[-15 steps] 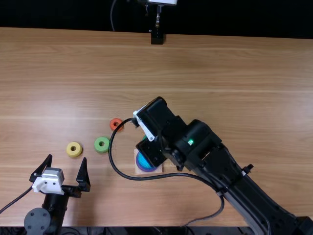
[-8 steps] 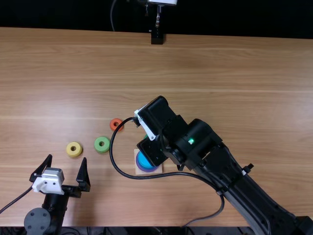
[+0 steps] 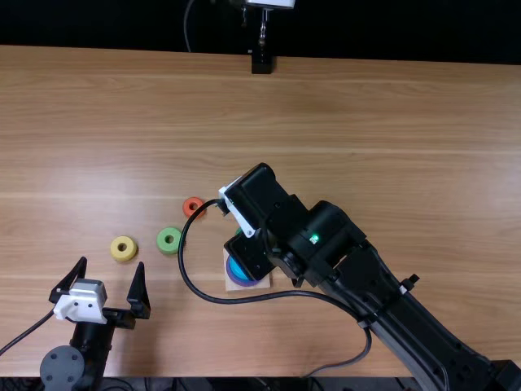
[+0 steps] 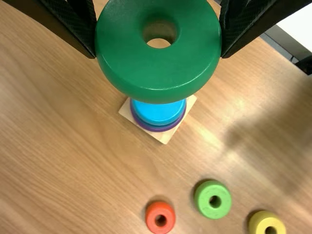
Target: Build the Hanoi tower: stack the rings onto the peg from bottom to top in this color order: purple, dark blue, light blue, dark green, light green, yellow, orange.
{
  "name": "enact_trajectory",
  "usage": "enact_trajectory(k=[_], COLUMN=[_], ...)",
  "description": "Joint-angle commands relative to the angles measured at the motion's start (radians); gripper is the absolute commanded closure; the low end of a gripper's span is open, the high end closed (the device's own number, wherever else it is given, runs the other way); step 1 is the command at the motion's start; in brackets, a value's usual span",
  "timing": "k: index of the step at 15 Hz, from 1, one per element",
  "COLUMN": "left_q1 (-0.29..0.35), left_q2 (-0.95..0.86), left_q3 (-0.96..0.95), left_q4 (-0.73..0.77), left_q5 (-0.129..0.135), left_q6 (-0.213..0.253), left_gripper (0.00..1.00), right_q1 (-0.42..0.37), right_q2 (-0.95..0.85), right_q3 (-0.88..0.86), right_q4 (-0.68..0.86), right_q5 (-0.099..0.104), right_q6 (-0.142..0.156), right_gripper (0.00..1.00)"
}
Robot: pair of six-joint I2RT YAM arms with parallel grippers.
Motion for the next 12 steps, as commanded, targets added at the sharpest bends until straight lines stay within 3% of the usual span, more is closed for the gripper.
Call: enact_trajectory(k=[1, 12], left_q1=[0.009, 0.009], left_q2=[-0.012, -0.012], left_q3=[-0.017, -0.017], left_q4=[-0.036, -0.036], left_q5=[0.011, 0.011], left_q6=[0.009, 0.009], left_gripper=[0.00, 0.00], right_q1=[0.013, 0.009], right_q2=[0.018, 0.075], right_q3=[-0.009, -0.025], right_q4=[0.003, 0.003], right_q5=[-0.001, 0.001], right_q6=[0.005, 0.003], right_gripper=[1.00, 1.00])
